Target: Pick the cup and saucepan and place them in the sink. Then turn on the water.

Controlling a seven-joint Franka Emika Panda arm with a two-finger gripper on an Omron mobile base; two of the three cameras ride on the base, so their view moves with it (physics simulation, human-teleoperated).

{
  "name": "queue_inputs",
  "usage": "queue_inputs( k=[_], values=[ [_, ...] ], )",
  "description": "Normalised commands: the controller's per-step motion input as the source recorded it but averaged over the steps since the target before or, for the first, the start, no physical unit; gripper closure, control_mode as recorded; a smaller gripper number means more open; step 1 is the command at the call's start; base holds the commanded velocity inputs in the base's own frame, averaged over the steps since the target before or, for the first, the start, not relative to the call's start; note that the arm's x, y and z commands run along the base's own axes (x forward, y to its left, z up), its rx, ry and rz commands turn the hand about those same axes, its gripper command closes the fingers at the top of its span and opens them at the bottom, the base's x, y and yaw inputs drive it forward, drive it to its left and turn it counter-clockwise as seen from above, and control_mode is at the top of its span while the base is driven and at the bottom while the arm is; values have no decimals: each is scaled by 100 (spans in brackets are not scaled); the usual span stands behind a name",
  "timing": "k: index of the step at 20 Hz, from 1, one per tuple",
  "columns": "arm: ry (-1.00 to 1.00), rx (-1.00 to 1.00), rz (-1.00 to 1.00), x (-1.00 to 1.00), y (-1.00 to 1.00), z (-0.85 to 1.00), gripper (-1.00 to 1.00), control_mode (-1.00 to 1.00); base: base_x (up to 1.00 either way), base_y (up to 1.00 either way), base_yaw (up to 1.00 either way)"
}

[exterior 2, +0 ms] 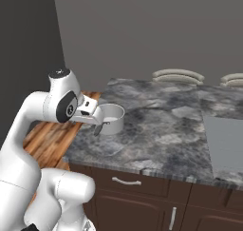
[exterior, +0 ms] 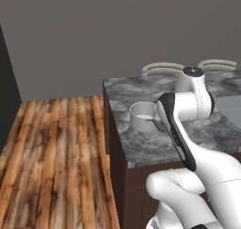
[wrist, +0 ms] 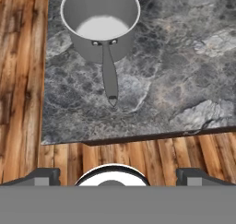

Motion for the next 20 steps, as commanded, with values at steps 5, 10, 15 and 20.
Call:
queue_inputs(
  k=[5,10,15,20],
  values=[
    [0,0,0,0,0,0,-100,100,18,-4,0],
    [0,0,0,24,0,0,-100,-100,11,0,0],
    [0,0,0,42,0,0,-100,-100,0,0,0],
    [0,0,0,48,0,0,-100,-100,0,0,0]
  ],
)
